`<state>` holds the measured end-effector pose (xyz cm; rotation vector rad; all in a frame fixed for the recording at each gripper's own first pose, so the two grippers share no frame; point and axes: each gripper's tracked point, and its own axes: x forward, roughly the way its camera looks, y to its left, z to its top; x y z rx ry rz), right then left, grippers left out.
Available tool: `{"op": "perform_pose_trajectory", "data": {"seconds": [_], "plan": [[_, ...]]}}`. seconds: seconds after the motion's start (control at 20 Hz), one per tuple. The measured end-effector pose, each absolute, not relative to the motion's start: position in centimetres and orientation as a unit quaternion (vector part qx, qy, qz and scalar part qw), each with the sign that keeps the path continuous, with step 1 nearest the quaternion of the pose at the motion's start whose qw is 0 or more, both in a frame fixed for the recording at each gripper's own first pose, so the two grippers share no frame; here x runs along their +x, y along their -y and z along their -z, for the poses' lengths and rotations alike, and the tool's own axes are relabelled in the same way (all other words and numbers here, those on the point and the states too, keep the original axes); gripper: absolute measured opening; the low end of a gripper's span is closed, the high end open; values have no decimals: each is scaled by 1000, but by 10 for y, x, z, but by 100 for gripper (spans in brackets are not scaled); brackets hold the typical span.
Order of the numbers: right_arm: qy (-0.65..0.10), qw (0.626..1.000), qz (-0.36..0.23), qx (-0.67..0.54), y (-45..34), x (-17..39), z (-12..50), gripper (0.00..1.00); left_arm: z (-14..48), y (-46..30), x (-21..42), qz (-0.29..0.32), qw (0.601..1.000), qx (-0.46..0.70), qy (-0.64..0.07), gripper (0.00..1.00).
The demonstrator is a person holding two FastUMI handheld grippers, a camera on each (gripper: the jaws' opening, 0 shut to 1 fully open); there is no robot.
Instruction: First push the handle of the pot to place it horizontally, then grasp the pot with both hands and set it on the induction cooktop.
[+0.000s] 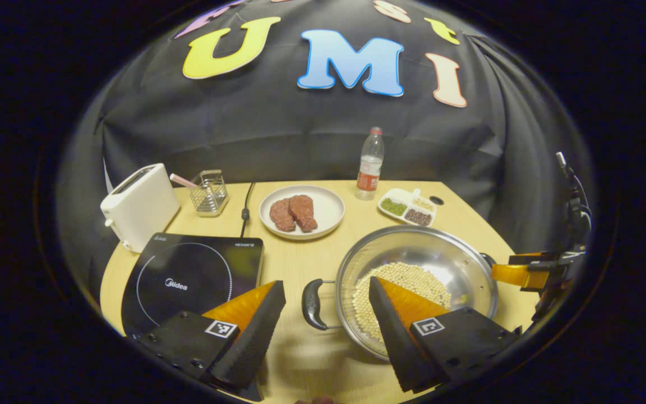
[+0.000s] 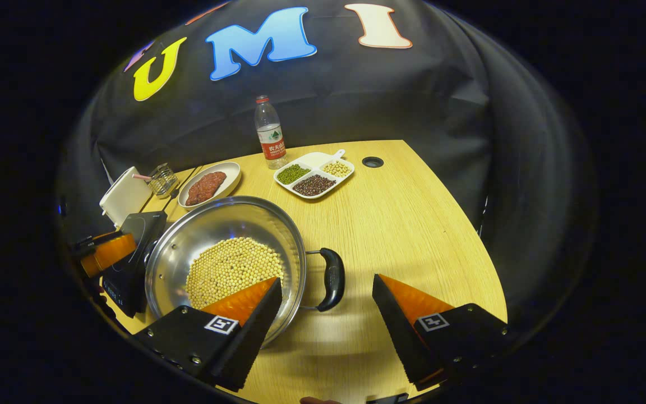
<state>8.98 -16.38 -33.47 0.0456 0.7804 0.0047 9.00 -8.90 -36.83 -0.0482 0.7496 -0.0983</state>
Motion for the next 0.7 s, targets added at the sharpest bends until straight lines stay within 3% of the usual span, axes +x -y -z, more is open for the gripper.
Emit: {"op": "perform_pose_trajectory", "data": {"seconds": [0.4, 0.5, 0.55, 0.7], "plan": [[-395, 918, 7, 21, 165, 112, 369, 97, 438, 86, 95, 46, 908, -23, -416, 98], [-396, 918, 4, 26, 163, 116, 372, 90, 442, 89, 98, 48, 907, -24, -418, 98], [-397, 917, -4, 31, 158, 115, 371, 88, 442, 94, 99, 54, 906, -28, -418, 92], [-401, 916, -5, 22, 154, 117, 374, 63, 444, 97, 104, 64, 906, -18, -419, 77]]}}
